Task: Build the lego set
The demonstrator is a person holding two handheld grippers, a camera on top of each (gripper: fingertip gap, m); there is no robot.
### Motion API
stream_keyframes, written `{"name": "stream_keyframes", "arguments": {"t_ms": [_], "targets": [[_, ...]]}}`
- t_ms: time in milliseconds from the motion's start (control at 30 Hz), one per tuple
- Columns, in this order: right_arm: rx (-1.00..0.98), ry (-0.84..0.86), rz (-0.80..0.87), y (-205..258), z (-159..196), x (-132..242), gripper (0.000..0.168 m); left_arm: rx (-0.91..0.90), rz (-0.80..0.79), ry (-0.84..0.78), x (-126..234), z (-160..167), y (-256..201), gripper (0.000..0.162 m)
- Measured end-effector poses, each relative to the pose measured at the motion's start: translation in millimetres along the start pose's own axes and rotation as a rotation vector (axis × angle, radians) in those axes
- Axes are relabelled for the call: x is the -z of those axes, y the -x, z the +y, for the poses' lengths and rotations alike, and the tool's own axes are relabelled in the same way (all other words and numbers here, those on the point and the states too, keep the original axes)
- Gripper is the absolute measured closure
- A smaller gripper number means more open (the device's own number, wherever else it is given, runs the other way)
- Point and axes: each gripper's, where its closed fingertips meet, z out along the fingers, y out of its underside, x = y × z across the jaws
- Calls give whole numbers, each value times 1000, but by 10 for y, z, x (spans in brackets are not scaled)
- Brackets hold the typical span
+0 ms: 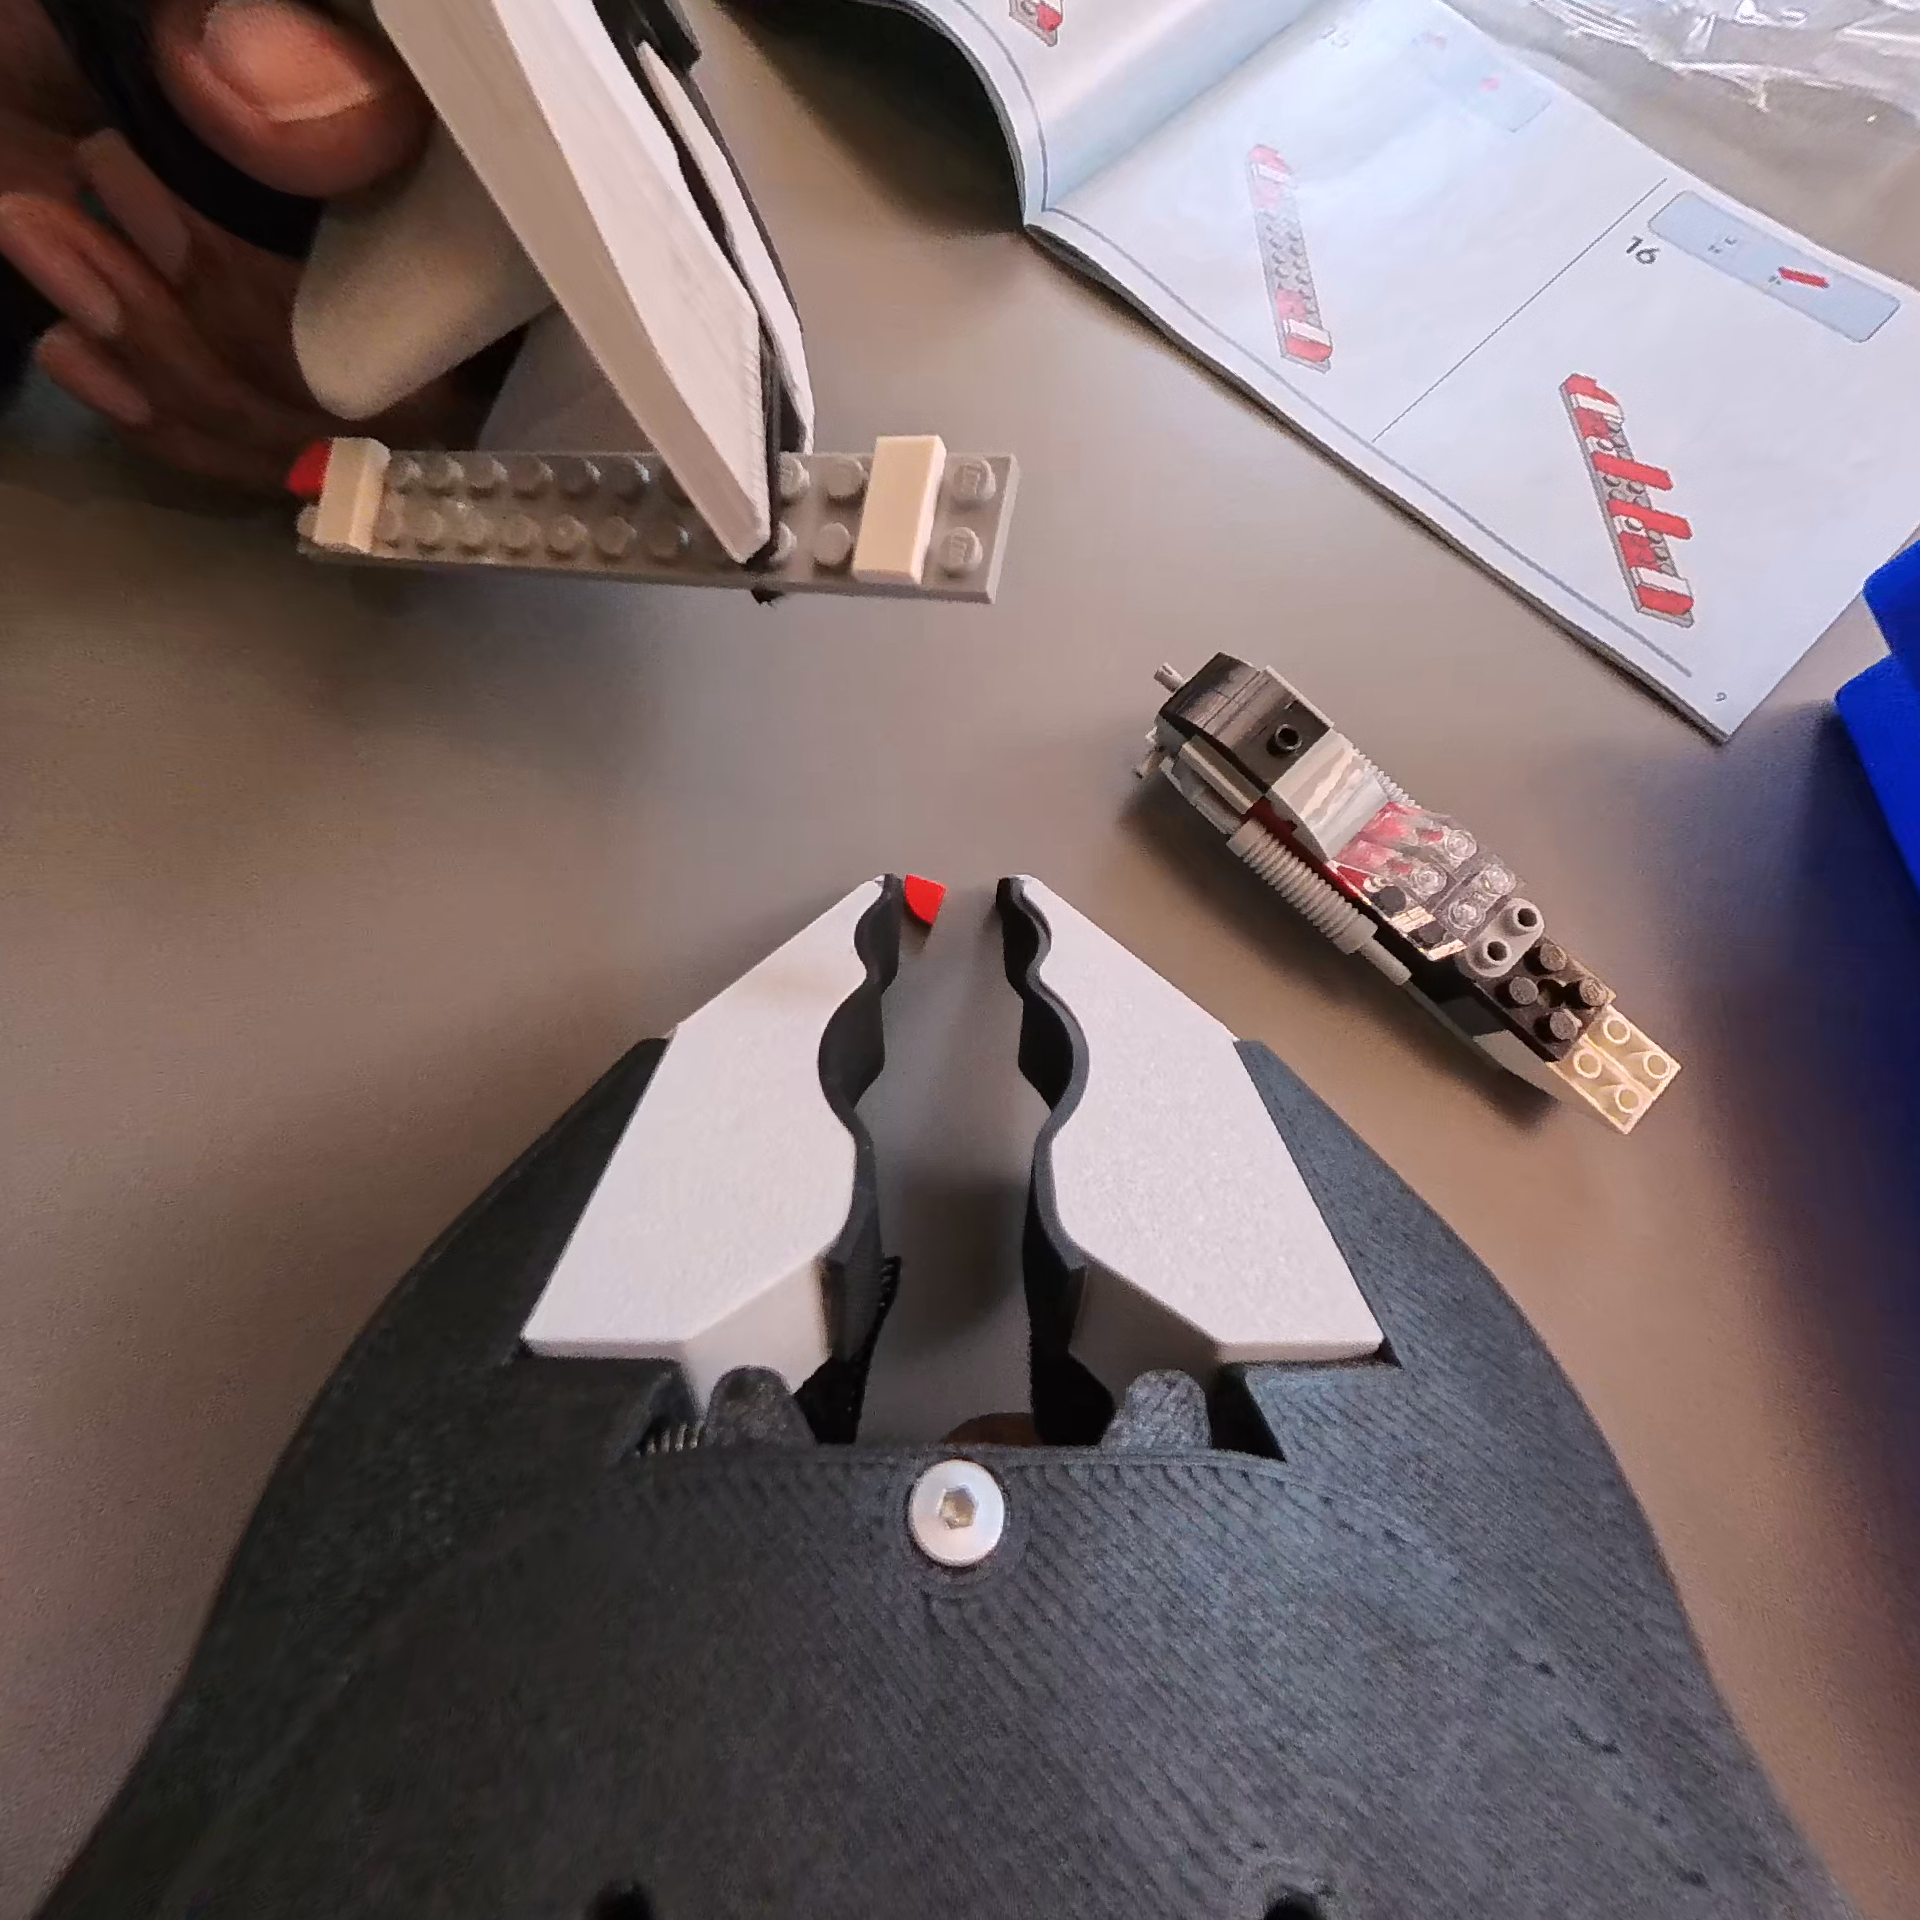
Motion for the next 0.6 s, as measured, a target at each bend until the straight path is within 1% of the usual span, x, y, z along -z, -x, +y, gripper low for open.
{"name": "stream_keyframes", "arguments": {"t_ms": [600], "targets": [[-53, 1, 1, -67, 12, 26, 154, -1, 1, -2, 7, -4, -5, 157]]}}
